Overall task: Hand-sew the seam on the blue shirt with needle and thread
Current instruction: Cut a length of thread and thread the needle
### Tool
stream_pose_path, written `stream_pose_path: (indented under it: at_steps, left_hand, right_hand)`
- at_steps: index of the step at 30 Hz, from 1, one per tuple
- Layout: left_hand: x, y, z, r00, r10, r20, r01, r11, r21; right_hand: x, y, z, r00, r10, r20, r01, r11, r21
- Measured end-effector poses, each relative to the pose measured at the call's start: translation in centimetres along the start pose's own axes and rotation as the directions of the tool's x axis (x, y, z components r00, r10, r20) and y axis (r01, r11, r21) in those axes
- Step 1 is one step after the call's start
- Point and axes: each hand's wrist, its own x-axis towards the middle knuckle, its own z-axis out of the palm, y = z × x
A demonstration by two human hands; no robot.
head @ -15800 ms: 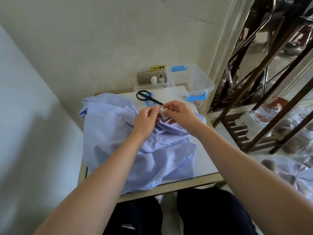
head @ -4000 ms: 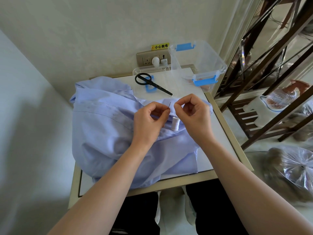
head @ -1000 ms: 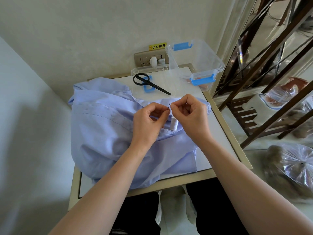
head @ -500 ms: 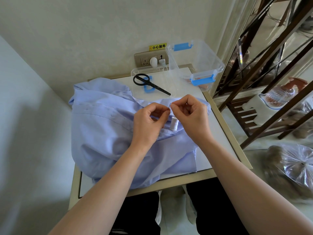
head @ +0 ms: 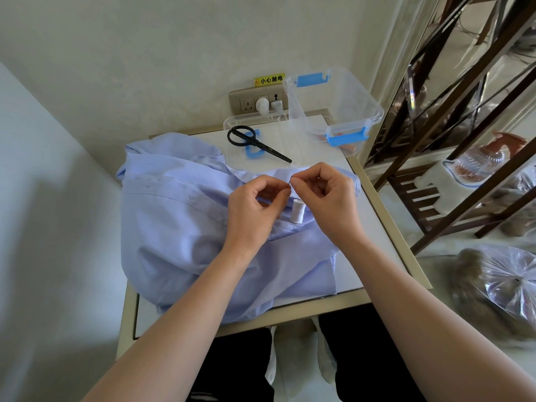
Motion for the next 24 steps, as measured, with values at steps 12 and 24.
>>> stream_pose_path:
  at_steps: [12,24]
  left_hand:
    - [0.1,1.1,-0.2,0.992,-0.083,-0.09,0.066,0.982,-0.178]
    - [0.0,1.2,-0.2,0.998,-0.05,-0.042,0.044,0.99,-0.137]
  right_hand:
    - [0.0,0.0,-0.2,1.0,-0.003,0.022,0.003,1.0,-0.006]
    - [0.0,0.2,-0.2,0.997,-0.037,0.072,0.039,0.999,-0.034]
